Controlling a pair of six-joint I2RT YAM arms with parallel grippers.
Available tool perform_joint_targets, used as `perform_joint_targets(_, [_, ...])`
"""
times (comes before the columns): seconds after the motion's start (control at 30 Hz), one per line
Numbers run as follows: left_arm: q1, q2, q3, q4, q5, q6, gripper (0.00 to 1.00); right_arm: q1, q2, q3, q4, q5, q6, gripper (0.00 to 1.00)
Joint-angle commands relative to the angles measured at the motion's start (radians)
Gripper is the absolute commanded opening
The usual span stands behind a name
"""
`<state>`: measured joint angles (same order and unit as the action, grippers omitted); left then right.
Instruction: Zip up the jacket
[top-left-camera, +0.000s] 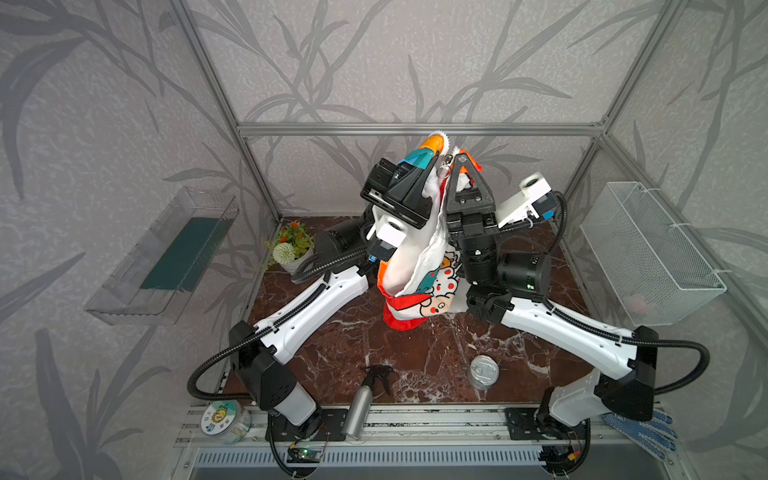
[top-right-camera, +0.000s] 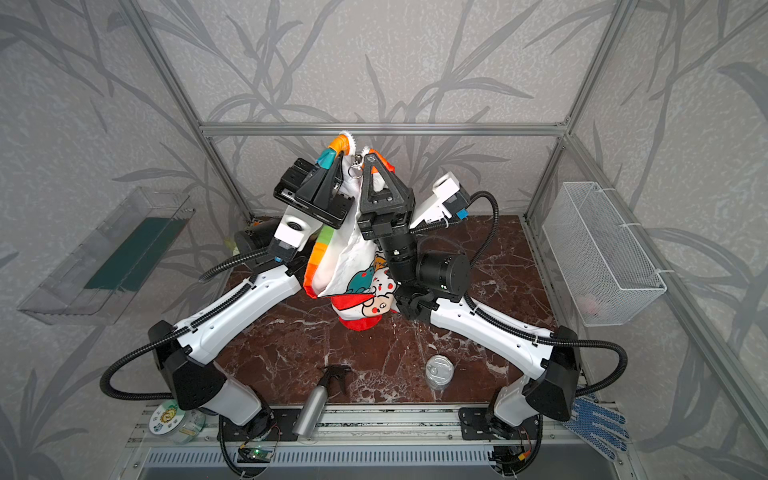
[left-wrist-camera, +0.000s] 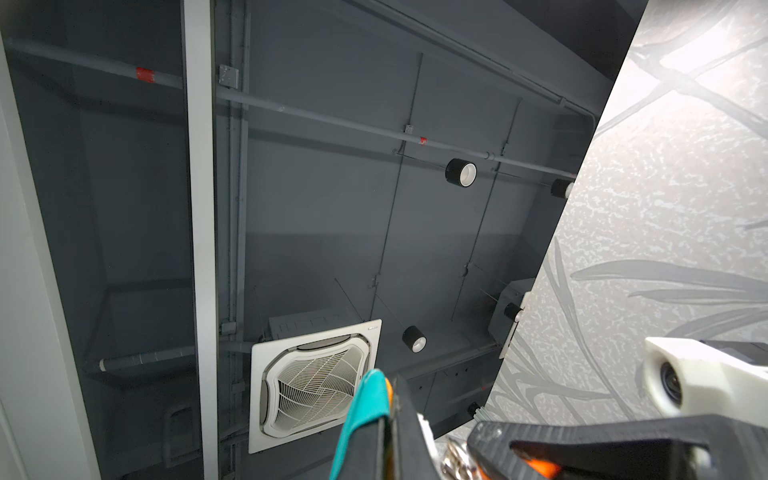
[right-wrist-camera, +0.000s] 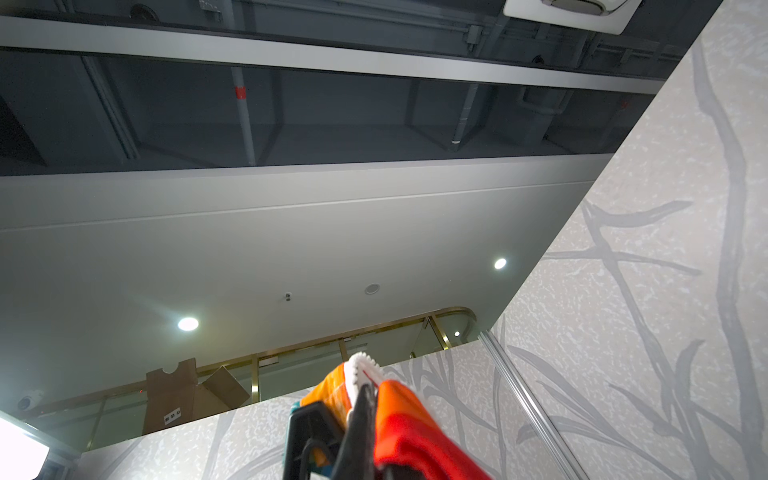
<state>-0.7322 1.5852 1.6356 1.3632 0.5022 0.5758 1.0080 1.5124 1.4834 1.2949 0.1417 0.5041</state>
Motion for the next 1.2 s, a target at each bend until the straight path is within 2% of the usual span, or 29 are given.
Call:
perform_joint_targets(0.0, [-0.006, -0.007, 0.032, 0.053, 0.012, 0.016, 0.0, 0.007, -0.001, 0.009, 0.052, 0.004, 0.001, 0.0])
perform_joint_targets(1.17, [-0.006, -0.006, 0.027, 0.053, 0.006, 0.015, 0.0, 0.007, 0.003, 0.028, 0.076, -0.017, 0.016, 0.0])
